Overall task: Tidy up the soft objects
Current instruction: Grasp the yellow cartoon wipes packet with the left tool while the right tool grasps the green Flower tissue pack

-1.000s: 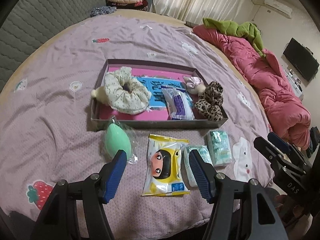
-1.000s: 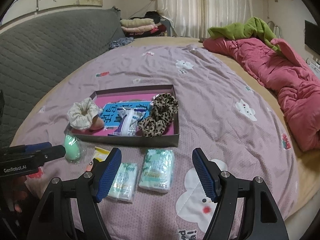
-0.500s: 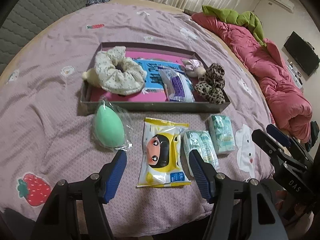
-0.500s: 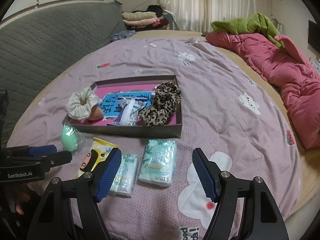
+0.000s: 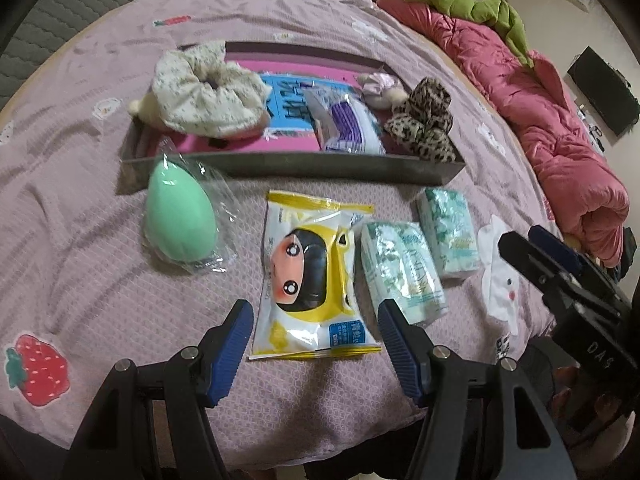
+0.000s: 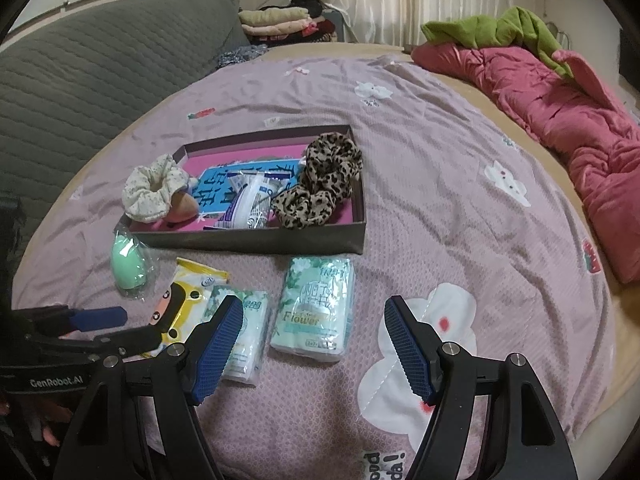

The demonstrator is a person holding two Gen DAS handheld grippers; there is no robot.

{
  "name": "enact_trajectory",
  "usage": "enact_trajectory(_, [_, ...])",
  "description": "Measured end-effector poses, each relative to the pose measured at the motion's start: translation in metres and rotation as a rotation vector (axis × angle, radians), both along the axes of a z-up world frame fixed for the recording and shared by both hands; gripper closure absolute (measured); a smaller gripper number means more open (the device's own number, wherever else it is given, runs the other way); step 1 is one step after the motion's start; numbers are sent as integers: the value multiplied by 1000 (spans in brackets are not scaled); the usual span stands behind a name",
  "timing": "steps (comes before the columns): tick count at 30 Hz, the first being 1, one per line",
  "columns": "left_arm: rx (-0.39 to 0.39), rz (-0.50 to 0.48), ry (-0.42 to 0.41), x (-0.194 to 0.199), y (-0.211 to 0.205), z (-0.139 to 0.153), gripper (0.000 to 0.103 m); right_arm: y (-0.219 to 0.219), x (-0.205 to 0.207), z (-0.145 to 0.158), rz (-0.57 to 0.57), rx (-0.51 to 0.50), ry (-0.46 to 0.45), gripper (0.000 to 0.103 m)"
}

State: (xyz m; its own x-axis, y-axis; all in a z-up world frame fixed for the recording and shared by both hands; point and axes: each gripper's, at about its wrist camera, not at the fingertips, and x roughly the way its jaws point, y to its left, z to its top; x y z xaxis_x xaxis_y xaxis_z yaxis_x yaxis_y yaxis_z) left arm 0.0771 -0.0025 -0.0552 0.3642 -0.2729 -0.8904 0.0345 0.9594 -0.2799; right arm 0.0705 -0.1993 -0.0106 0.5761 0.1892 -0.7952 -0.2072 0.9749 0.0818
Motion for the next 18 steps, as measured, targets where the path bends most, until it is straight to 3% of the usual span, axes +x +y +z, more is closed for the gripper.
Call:
enact_trajectory(10, [-27, 14, 46, 9, 2, -17, 39, -3, 9, -14, -16, 6, 36, 28])
enact_trajectory(18, [7, 4, 55, 17, -5, -26, 39, -3, 18, -33, -19, -6, 80, 28])
